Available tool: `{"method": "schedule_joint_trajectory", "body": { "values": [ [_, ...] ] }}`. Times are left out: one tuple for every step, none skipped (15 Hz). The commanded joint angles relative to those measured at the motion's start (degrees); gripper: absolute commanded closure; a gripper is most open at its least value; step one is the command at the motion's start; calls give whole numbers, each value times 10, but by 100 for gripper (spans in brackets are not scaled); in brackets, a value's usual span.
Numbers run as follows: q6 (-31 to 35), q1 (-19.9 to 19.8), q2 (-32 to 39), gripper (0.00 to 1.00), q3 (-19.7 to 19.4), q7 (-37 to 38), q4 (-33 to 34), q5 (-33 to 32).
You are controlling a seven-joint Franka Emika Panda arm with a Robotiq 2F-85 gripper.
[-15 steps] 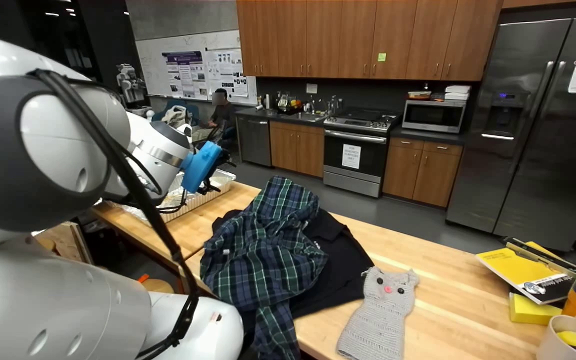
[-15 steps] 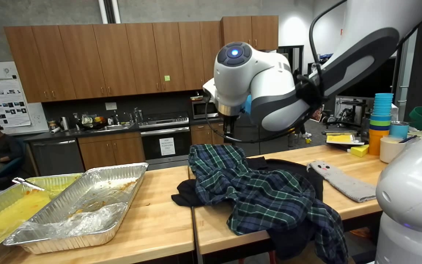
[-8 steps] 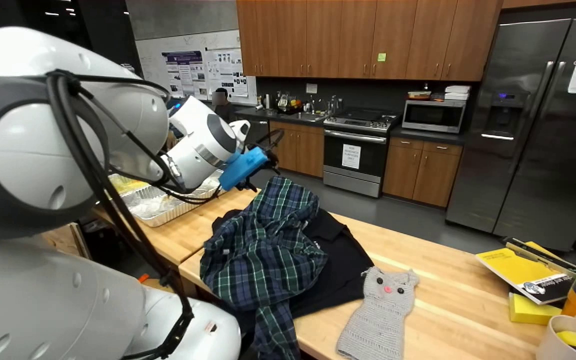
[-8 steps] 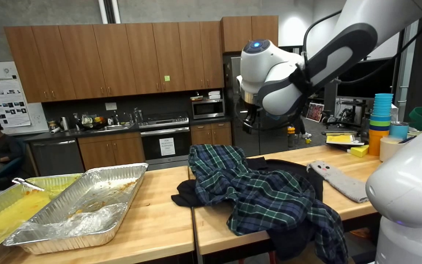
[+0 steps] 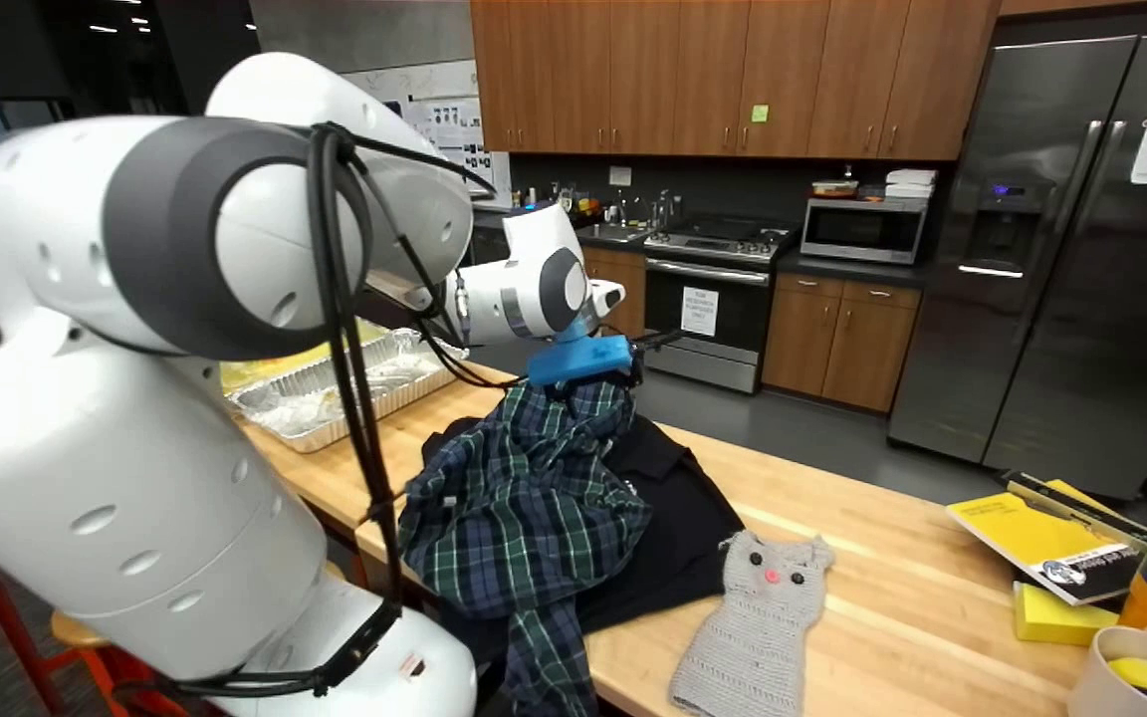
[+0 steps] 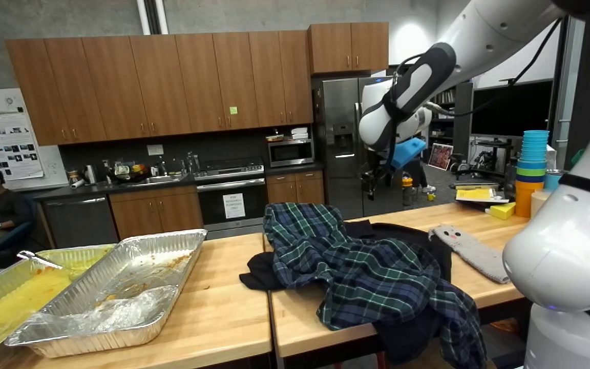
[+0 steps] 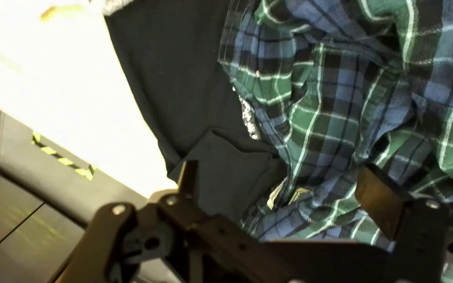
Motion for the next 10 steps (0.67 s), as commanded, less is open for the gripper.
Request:
{"method": "schedule_joint_trajectory", "body": {
  "values": [
    [-75,-5,80,0,-10,-65,85,68],
    [-87,-10,97,0,-9,-71,102,76],
    [-98,-13,114,0,-9,-79,119,85],
    [-107,-16,127,0,-8,-87,134,92],
    [-113,-20,142,0,-7,-92,149,98],
    [-119,-23,154,0,-6,-94,161,100],
    [-123,-25,168,0,-4,-97,176,103],
    [-127,-27,181,0,-3,-95,190,102],
    [-132,-29,192,0,-1,-94,204,102],
    [-135,-29,206,0,2,-91,219,99]
  ]
}}
